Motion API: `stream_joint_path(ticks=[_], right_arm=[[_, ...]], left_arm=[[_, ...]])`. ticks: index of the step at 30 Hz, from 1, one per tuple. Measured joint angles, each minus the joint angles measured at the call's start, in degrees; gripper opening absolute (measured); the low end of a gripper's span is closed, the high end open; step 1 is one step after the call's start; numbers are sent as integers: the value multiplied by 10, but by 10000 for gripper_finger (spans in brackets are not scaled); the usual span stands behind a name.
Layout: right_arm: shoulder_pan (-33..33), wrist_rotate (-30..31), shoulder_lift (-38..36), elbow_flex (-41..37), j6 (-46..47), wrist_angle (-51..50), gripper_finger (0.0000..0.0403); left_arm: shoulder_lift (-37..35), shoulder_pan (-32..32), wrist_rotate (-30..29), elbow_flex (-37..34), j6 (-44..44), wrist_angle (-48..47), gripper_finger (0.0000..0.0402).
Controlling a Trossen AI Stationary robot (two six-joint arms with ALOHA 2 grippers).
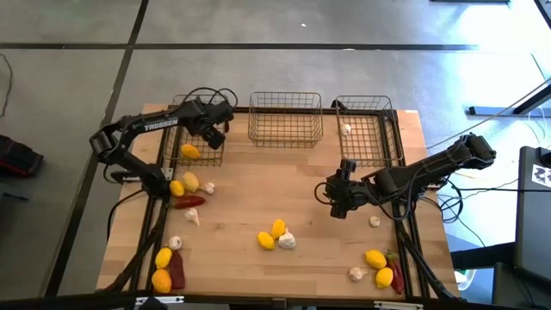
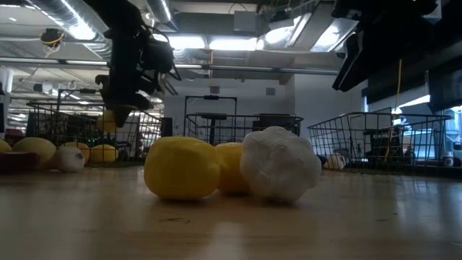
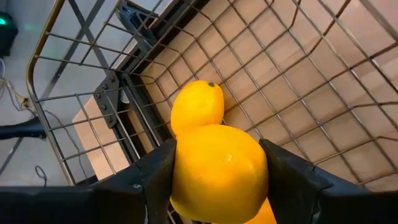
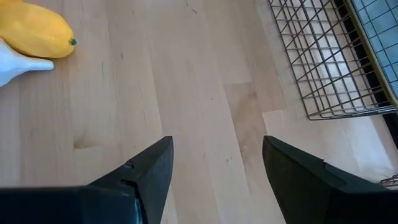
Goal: Sort produce into baskets
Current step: Put the yellow lemon into the left gold wire basket
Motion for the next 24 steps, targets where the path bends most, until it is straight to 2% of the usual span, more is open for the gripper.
stream_joint_path(ticks=[8, 18, 21, 24], right_arm=[[0, 0, 0, 0, 0, 0, 243], [0, 0, 0, 0, 0, 0, 243], [0, 0, 0, 0, 0, 0, 243], [0, 0, 0, 0, 0, 0, 243]], left_arm=[[0, 24, -2, 0, 4, -10, 205], [0, 27, 17, 0, 72, -8, 205], [0, 27, 39, -1, 83, -7, 205], [0, 28, 40, -21, 96, 14, 205]])
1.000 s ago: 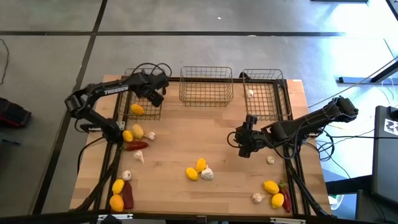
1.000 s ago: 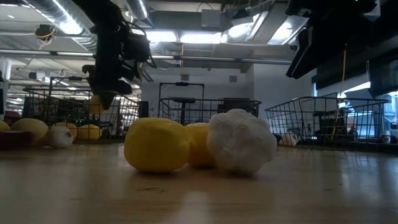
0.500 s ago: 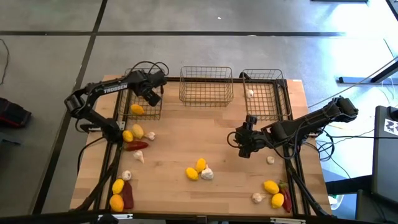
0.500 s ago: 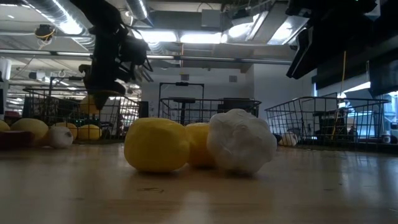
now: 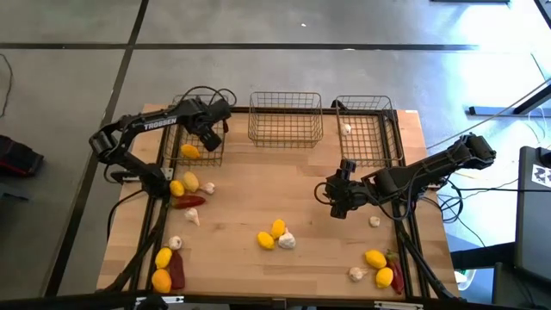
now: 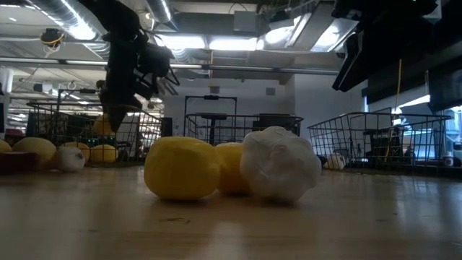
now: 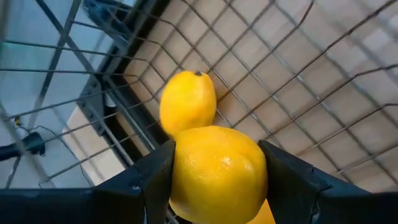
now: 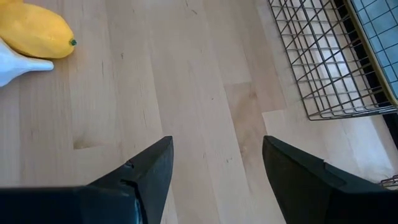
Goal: Sort produce into baskets
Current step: Put the yellow lemon into the left gold wire basket
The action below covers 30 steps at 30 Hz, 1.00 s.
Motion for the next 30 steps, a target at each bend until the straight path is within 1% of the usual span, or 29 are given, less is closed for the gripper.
stream_joint_path(ticks=[4, 8, 11, 14, 22, 25, 30], right_arm=[[0, 0, 0, 0, 0, 0, 243], [0, 0, 0, 0, -6, 9, 243], [0, 5, 0, 0, -18, 22, 243], [0, 6, 0, 0, -28, 31, 243], [0, 6, 0, 0, -30, 33, 243], [0, 6, 0, 0, -31, 33, 243], [0, 7, 0, 0, -31, 33, 243]], left_arm=[[0, 6, 1, -43, 20, 43, 205], [0, 7, 3, -68, 5, 66, 205], [0, 7, 31, -87, 3, 92, 205], [0, 11, 42, -107, 6, 117, 205], [0, 11, 42, -130, -9, 145, 206], [0, 11, 42, -130, -11, 163, 216], [0, 11, 42, -130, -3, 164, 249]])
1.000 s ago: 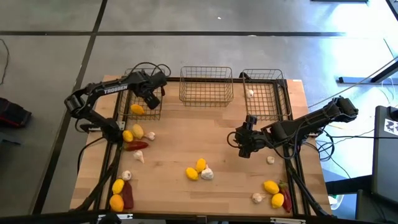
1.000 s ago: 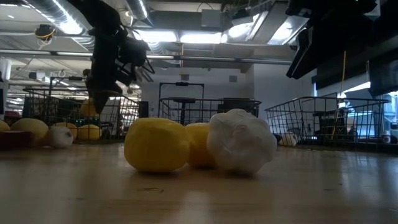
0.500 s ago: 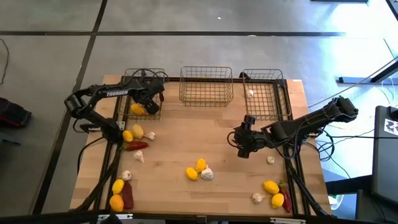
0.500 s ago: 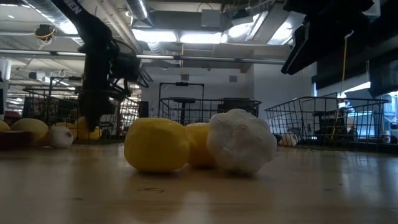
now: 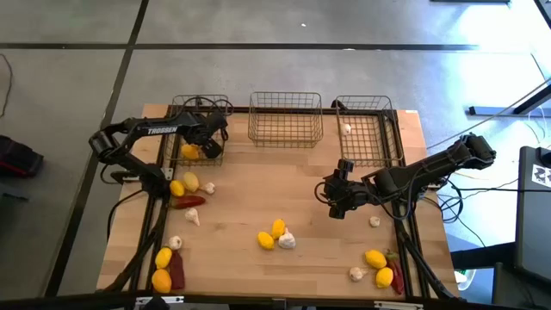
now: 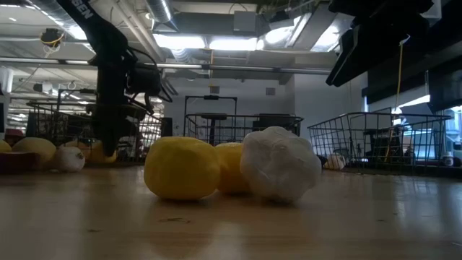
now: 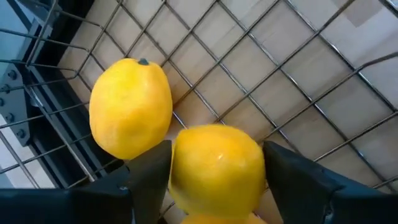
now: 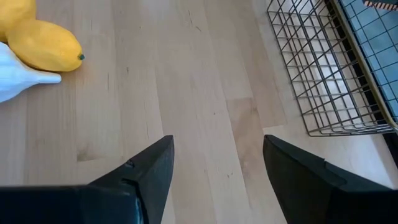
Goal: Sort produce into baskets
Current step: Put the yellow lemon into the left gold wire basket, then put the white garlic into the right gold wire basket
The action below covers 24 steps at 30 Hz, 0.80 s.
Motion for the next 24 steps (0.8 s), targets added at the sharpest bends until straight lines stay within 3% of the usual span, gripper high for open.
stream_joint_path(ticks=[12, 19, 24], right_arm=[[0, 8, 0, 0, -2, 1, 243], [0, 8, 0, 0, -2, 1, 243], [0, 8, 0, 0, -2, -3, 243]], left_arm=[[-58, -8, -9, 57, 19, -61, 262], [-132, -50, -8, 105, 12, -81, 262], [-171, -93, 30, 123, -7, -76, 262]])
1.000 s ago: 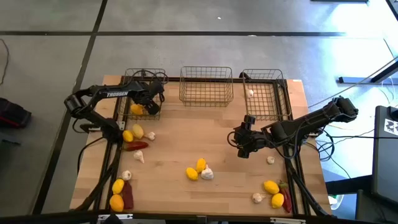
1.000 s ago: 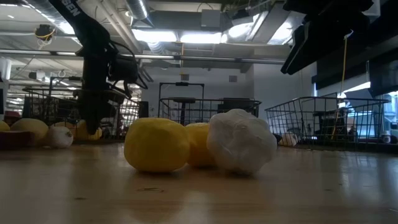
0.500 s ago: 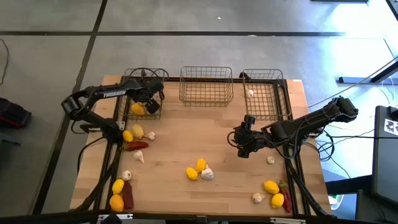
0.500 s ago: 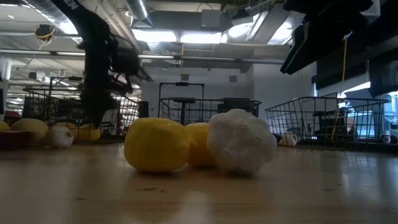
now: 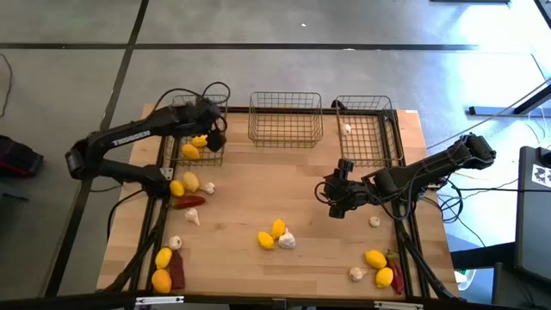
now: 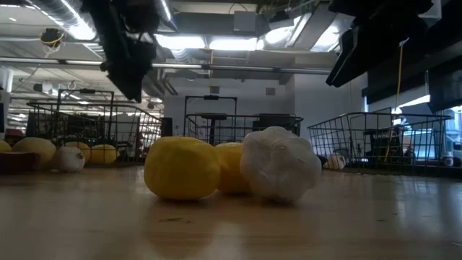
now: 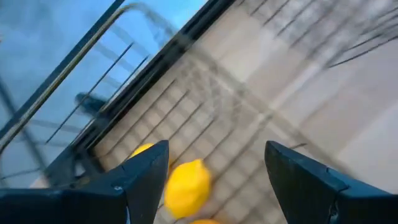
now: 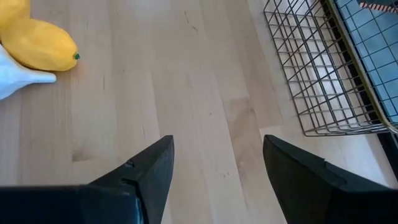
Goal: Sort produce into baskets
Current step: Put the white garlic into the right gold wire basket
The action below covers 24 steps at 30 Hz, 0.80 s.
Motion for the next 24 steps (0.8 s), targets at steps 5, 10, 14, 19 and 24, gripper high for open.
stream_joint_path(ticks=[5, 10, 14, 19, 24], right_arm=[[0, 0, 0, 0, -13, 0, 243], [0, 0, 0, 0, -14, 0, 243], [0, 0, 0, 0, -13, 0, 243], [0, 0, 0, 0, -13, 0, 243], [0, 0, 0, 0, -22, 0, 243]], left_arm=[[-21, -60, 16, 7, -16, 0, 262], [-26, -127, 47, 7, -49, 30, 263], [-25, -182, 56, 7, -56, 67, 263], [-25, -248, 57, 7, -69, 96, 263], [-25, -298, 57, 5, -110, 99, 263]])
